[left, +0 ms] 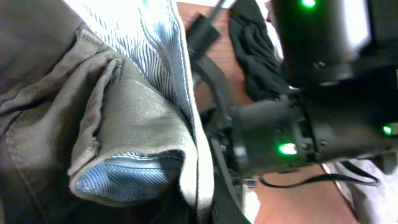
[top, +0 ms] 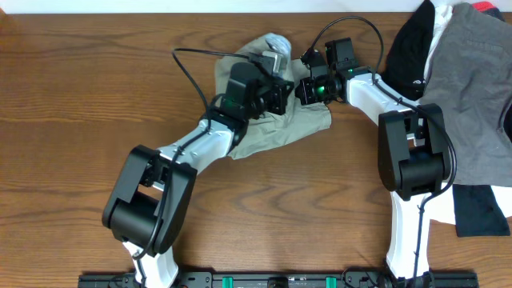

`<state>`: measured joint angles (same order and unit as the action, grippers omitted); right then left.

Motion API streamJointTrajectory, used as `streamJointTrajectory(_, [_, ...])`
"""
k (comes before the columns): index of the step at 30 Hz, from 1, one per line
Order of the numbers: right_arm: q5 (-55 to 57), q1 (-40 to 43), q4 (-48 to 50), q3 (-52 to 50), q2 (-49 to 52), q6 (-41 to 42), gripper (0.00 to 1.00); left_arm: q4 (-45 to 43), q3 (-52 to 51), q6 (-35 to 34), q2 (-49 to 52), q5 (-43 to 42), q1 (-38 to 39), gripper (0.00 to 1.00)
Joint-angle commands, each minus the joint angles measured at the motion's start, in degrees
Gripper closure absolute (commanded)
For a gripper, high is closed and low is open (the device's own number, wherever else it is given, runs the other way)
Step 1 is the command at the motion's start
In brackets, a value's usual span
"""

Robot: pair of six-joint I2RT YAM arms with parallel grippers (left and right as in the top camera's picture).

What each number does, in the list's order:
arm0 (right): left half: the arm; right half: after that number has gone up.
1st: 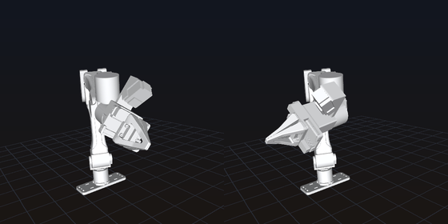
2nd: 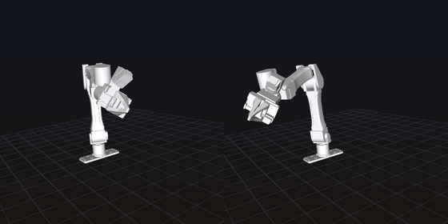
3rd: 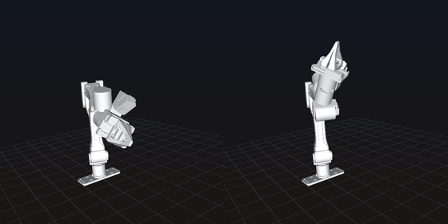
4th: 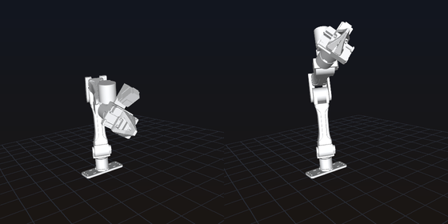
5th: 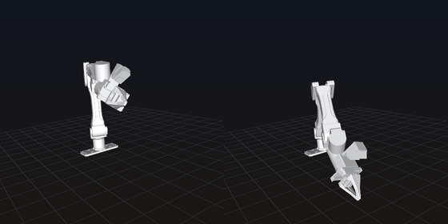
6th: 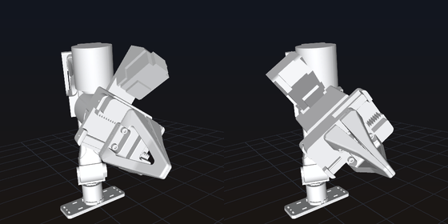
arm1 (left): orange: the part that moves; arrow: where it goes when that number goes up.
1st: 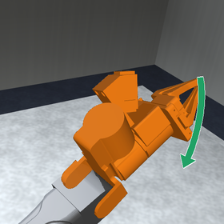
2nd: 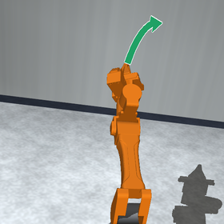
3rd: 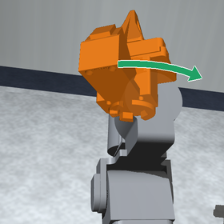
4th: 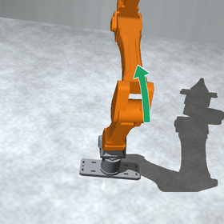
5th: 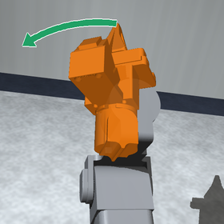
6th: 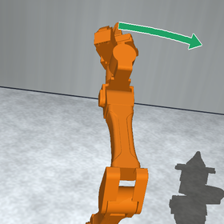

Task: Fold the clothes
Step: 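Fold the waistband end right toward the right gripper over the legs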

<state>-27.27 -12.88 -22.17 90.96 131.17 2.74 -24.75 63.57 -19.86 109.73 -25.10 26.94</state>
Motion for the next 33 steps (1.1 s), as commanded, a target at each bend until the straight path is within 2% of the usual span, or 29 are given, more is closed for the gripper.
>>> streamJointTrajectory(1, [2.1,-0.96,-2.25,-2.95,3.63,1.09,0.99,-1.49,1.99,-1.27,-0.74,-0.79,2.01,0.89])
streamJointTrajectory(2, [1.95,-0.96,-2.21,-2.95,3.63,1.09,0.99,-1.66,1.99,-1.27,-0.74,-0.76,2.27,0.72])
streamJointTrajectory(3, [1.51,-0.94,-2.08,-2.95,3.63,1.11,0.99,-1.81,1.99,-1.27,-0.74,-0.76,2.36,0.49])
streamJointTrajectory(4, [0.87,-0.87,-1.95,-2.95,3.63,1.18,0.99,-1.92,1.99,-1.27,-0.76,-0.76,2.34,0.19])
streamJointTrajectory(5, [0.48,-0.72,-1.68,-2.95,3.63,1.6,0.99,-1.95,1.99,-1.27,-0.76,-0.79,2.12,0.02])
streamJointTrajectory(16, [-6.38,2.4,1.44,-2.58,2.73,2.8,0.99,-1.97,1.99,-3.67,-4.02,-1.44,-1.55,0.02])
streamJointTrajectory(22, [-10.75,7.04,1.79,-1.68,-2.69,2.8,0.99,-1.44,1.99,-5.77,-10.56,-5.03,-6.14,0.02])
streamJointTrajectory(24, [-10.73,8.79,1.53,-1.68,-5.46,2.8,0.94,-0.35,1.99,-5.79,-12.9,-7.13,-8.55,0.02])
streamJointTrajectory(26, [-10.73,10.4,0.85,-1.68,-8.26,2.78,0.79,2.23,1.99,-5.75,-15.02,-7.48,-10.86,0.02])
streamJointTrajectory(29, [-10.86,11.74,-1.07,-1.68,-11.96,2.4,0.67,8.87,1.99,-5.64,-17.59,-7.48,-14.78,0.02])
streamJointTrajectory(33, [-13.66,10.6,-3.52,-1.68,-13.55,-1.18,0.64,17.92,1.97,-3.52,-18.23,-7.5,-17.81,0.02])
